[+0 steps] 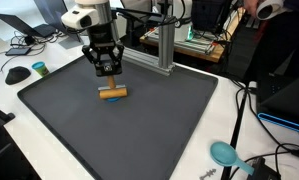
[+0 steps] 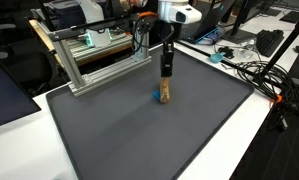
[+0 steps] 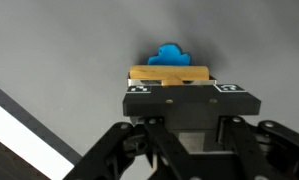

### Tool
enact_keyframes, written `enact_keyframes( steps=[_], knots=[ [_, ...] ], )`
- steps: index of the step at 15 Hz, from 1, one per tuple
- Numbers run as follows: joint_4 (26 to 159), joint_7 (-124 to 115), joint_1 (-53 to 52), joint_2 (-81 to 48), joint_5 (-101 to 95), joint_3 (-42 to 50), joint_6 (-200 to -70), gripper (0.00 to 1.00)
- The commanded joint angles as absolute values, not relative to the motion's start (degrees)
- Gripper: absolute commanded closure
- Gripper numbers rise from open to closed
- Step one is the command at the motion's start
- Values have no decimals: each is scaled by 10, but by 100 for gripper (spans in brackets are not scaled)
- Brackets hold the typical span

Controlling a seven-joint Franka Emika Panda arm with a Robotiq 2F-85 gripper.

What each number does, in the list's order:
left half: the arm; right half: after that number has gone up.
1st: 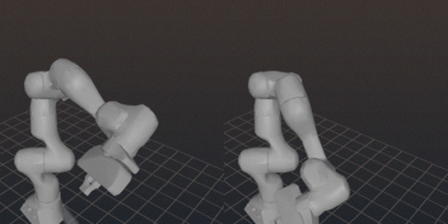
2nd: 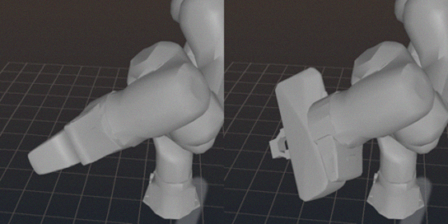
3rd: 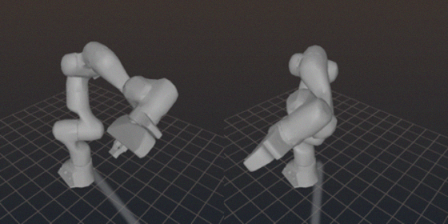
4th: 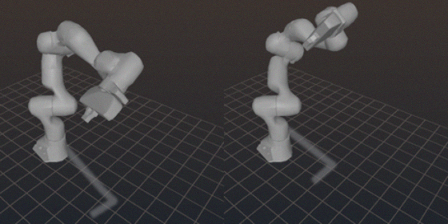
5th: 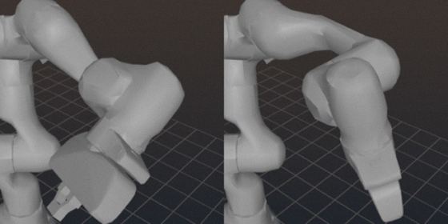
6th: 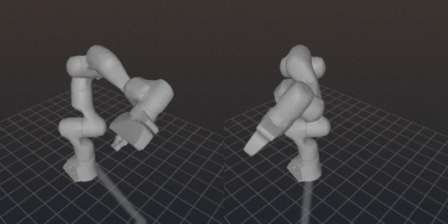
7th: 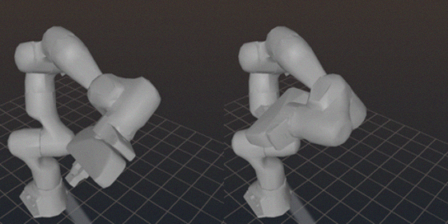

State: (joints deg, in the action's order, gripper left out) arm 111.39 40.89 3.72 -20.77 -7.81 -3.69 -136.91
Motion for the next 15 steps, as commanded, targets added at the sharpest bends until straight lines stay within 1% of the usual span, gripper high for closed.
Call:
enact_keyframes(
  steps=[1,15],
  knots=[
    [1134,422,41,-244,-100,-25,-1342,78],
    [1139,431,43,-239,-103,-20,-1341,78]
  ],
)
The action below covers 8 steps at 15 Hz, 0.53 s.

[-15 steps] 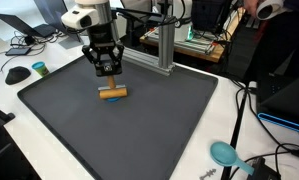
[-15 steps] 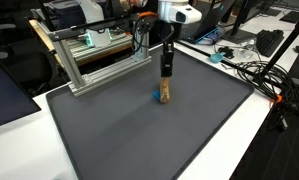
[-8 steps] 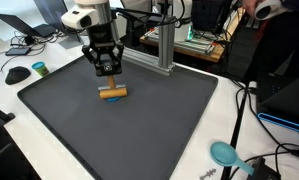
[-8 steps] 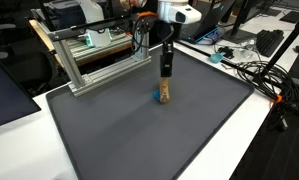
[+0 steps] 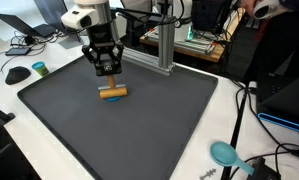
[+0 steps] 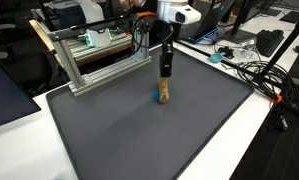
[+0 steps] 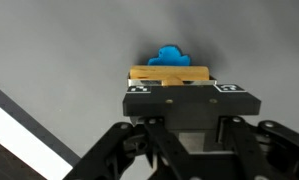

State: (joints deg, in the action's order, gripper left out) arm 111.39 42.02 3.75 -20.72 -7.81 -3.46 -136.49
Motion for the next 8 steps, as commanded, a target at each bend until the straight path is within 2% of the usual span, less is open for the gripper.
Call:
enact_keyframes(
  steps=[1,8],
  knots=[
    [1139,433,43,-239,-102,-21,-1340,78],
    [1140,437,44,-236,-104,-18,-1337,78]
  ],
)
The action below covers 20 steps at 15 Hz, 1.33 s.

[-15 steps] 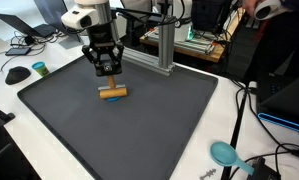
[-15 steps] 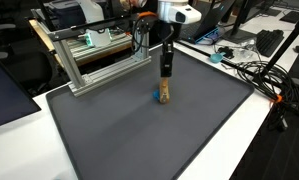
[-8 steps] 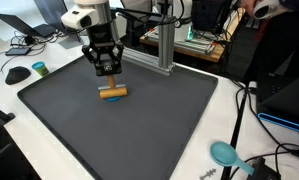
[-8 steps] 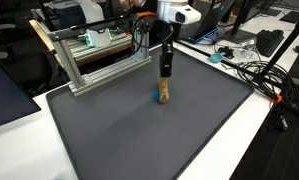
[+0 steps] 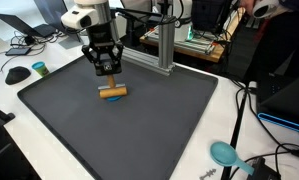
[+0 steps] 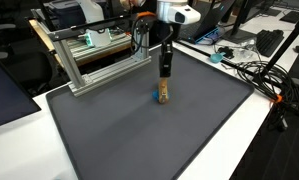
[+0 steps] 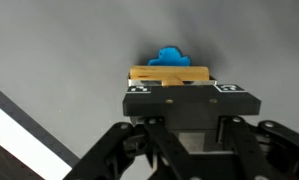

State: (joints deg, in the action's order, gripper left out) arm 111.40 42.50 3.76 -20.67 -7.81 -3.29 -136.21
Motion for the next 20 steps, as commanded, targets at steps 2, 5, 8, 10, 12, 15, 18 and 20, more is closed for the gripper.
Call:
enact_keyframes(
  steps=[2,5,8,10,12,15,18,20],
  knots=[
    [1140,439,44,-236,-104,-18,-1335,78],
    [1139,443,44,-236,-105,-17,-1334,78],
    [1139,448,45,-235,-104,-17,-1332,78],
    [1139,450,45,-234,-105,-16,-1331,78],
    [1139,452,44,-234,-106,-15,-1330,78],
    [1140,455,44,-233,-107,-15,-1328,78],
    [1140,457,44,-232,-108,-13,-1326,78],
    [1140,459,45,-231,-107,-13,-1324,78]
  ],
)
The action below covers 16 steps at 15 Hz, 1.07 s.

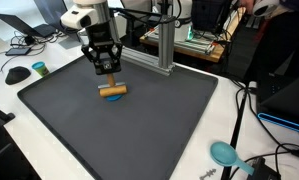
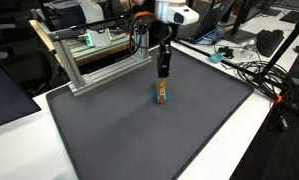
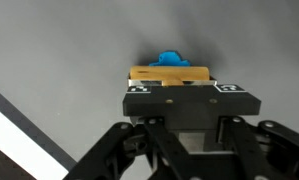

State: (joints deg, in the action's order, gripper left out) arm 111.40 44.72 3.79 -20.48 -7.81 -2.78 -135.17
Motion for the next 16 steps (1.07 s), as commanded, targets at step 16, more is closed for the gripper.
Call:
enact_keyframes(
  steps=[16],
  knots=[
    [1118,473,44,-237,-153,5,-1225,78]
  ],
)
